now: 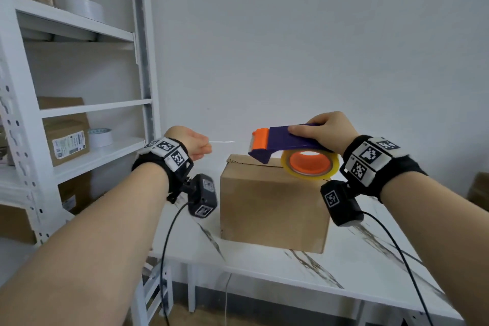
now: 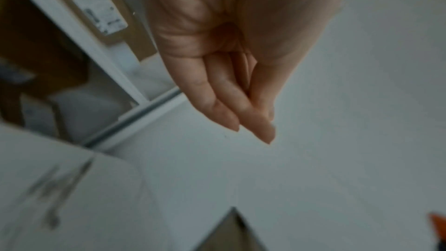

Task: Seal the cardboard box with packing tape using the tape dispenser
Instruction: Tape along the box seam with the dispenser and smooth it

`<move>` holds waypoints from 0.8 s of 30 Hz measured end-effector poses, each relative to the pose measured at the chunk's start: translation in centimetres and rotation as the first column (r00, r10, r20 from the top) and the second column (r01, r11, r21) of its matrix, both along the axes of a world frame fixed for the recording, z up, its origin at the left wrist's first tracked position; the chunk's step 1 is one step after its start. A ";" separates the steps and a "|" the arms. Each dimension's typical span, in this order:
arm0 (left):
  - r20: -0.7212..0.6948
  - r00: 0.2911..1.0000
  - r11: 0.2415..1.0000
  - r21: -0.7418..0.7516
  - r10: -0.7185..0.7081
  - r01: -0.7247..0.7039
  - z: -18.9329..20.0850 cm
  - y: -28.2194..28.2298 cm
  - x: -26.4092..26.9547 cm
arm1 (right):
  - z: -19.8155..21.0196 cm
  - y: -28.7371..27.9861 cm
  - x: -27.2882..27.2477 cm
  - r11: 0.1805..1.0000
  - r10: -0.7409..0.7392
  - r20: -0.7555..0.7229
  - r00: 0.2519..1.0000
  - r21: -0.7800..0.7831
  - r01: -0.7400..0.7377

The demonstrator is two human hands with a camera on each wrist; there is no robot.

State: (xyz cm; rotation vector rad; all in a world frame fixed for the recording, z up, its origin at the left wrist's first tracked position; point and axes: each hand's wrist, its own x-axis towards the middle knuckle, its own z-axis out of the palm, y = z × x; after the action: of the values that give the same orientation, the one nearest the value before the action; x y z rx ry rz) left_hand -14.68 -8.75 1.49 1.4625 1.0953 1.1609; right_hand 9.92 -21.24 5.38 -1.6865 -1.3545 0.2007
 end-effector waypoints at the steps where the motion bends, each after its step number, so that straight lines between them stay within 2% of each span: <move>1: -0.013 1.000 1.000 -0.010 0.001 -0.001 -0.3 0.6 -0.1 | 0.1 0.5 0.1 1.000 -0.006 0.011 1.000 -0.005 0.006; 5: -0.031 0.999 0.998 -0.048 -0.043 0.041 -1.3 2.3 0.4 | 0.7 2.7 -0.3 0.996 -0.066 0.102 0.993 -0.056 0.072; 12: -0.075 0.997 0.995 -0.094 -0.019 0.012 -2.7 4.1 1.1 | 1.9 5.7 -1.0 0.983 -0.105 0.176 0.979 -0.129 0.129; 24: -0.147 0.989 0.990 -0.142 -0.010 -0.011 -4.6 4.6 2.7 | 2.3 6.5 -1.6 0.950 -0.119 0.286 0.951 -0.247 0.193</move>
State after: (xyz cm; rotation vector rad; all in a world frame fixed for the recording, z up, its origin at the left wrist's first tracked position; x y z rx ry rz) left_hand -11.97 -4.12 -3.13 1.4539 1.2540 0.9654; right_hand 8.32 -14.70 7.64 -2.1064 -1.4292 0.0684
